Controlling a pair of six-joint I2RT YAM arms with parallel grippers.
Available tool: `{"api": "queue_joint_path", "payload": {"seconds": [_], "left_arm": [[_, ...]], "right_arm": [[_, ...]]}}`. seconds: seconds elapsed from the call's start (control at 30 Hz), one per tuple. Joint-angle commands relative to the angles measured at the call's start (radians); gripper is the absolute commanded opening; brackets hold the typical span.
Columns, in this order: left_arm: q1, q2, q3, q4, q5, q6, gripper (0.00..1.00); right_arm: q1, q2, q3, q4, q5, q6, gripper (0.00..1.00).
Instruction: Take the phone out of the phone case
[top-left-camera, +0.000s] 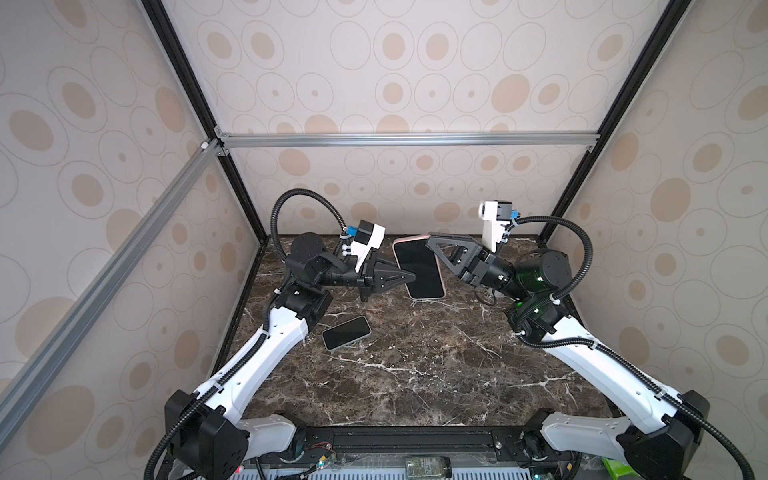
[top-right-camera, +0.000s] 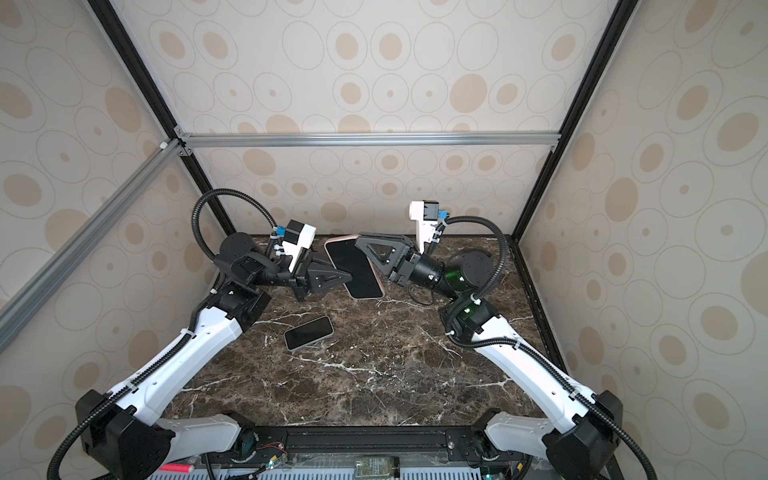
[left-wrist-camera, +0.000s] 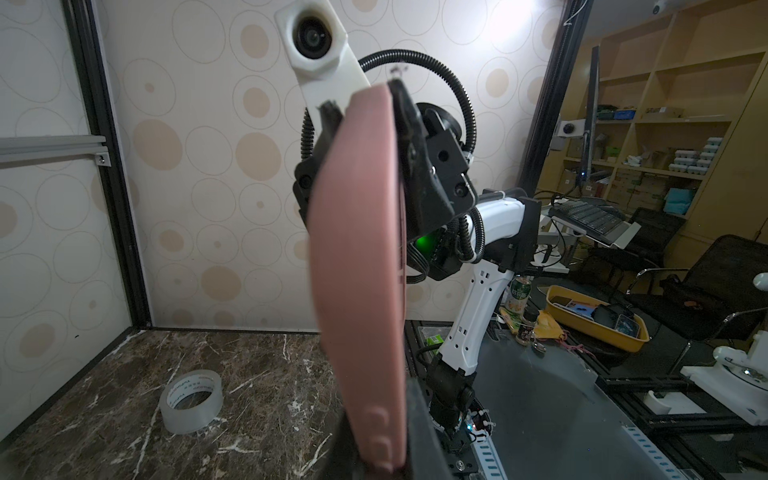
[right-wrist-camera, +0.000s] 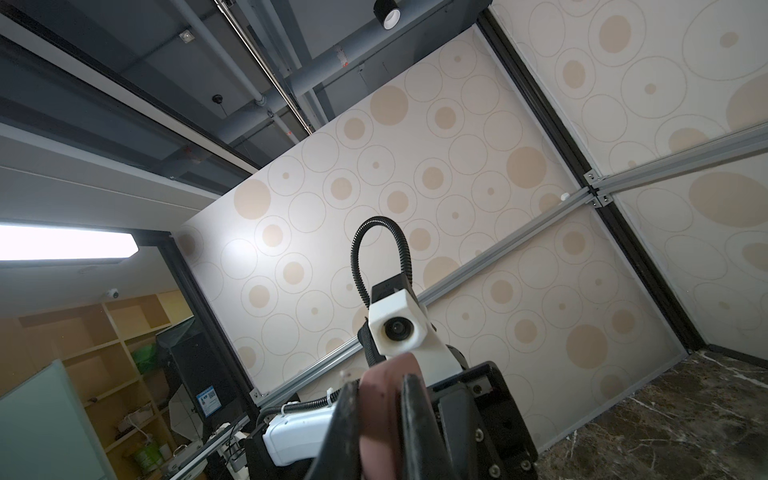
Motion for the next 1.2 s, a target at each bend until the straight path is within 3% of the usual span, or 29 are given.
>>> {"api": "queue_joint_path", "payload": {"seconds": [0.0,0.57,1.17], "left_arm": [[0.008,0.031,0.060,-0.040,-0.178,0.203,0.00],[0.015,0.044,0.111,-0.125,-0.221,0.282,0.00],[0.019,0.048,0.128,-0.164,-0.229,0.297,0.00]], "right_arm": [[0.038,0.000,-0.003,0.005,-0.063,0.198,0.08],[0.055,0.034,-0.018,0.022,-0.117,0.287,0.08],[0.058,0.019,-0.027,-0.050,-0.132,0.267,0.00]]}}
